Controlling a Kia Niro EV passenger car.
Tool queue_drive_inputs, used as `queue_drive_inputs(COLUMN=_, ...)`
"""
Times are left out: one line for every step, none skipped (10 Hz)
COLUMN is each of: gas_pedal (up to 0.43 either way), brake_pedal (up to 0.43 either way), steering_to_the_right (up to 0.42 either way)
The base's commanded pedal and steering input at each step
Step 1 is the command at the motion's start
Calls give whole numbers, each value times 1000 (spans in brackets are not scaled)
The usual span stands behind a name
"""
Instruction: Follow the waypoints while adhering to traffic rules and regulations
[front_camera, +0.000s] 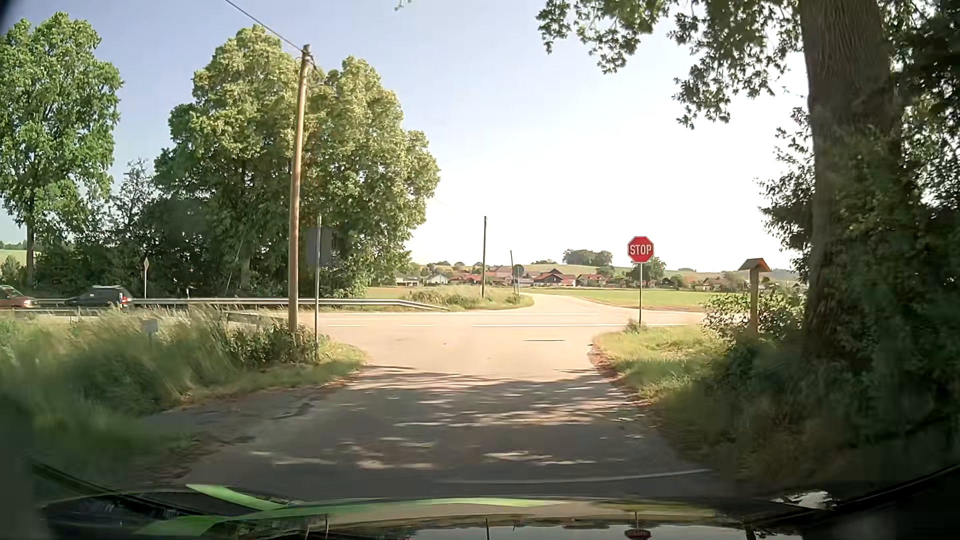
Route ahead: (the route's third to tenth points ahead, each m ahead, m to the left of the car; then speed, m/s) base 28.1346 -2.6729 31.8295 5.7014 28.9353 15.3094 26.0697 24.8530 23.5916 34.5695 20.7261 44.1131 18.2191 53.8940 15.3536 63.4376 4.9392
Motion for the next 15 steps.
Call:
queue_drive_inputs(gas_pedal=0, brake_pedal=0, steering_to_the_right=10)
queue_drive_inputs(gas_pedal=0, brake_pedal=0, steering_to_the_right=11)
queue_drive_inputs(gas_pedal=0, brake_pedal=0, steering_to_the_right=11)
queue_drive_inputs(gas_pedal=0, brake_pedal=0, steering_to_the_right=11)
queue_drive_inputs(gas_pedal=0, brake_pedal=0, steering_to_the_right=12)
queue_drive_inputs(gas_pedal=0, brake_pedal=0, steering_to_the_right=13)
queue_drive_inputs(gas_pedal=0, brake_pedal=0, steering_to_the_right=14)
queue_drive_inputs(gas_pedal=0, brake_pedal=0, steering_to_the_right=15)
queue_drive_inputs(gas_pedal=0, brake_pedal=0, steering_to_the_right=16)
queue_drive_inputs(gas_pedal=0, brake_pedal=0, steering_to_the_right=16)
queue_drive_inputs(gas_pedal=0, brake_pedal=0, steering_to_the_right=17)
queue_drive_inputs(gas_pedal=0, brake_pedal=0, steering_to_the_right=18)
queue_drive_inputs(gas_pedal=0, brake_pedal=0, steering_to_the_right=18)
queue_drive_inputs(gas_pedal=0, brake_pedal=0, steering_to_the_right=18)
queue_drive_inputs(gas_pedal=0, brake_pedal=0, steering_to_the_right=18)
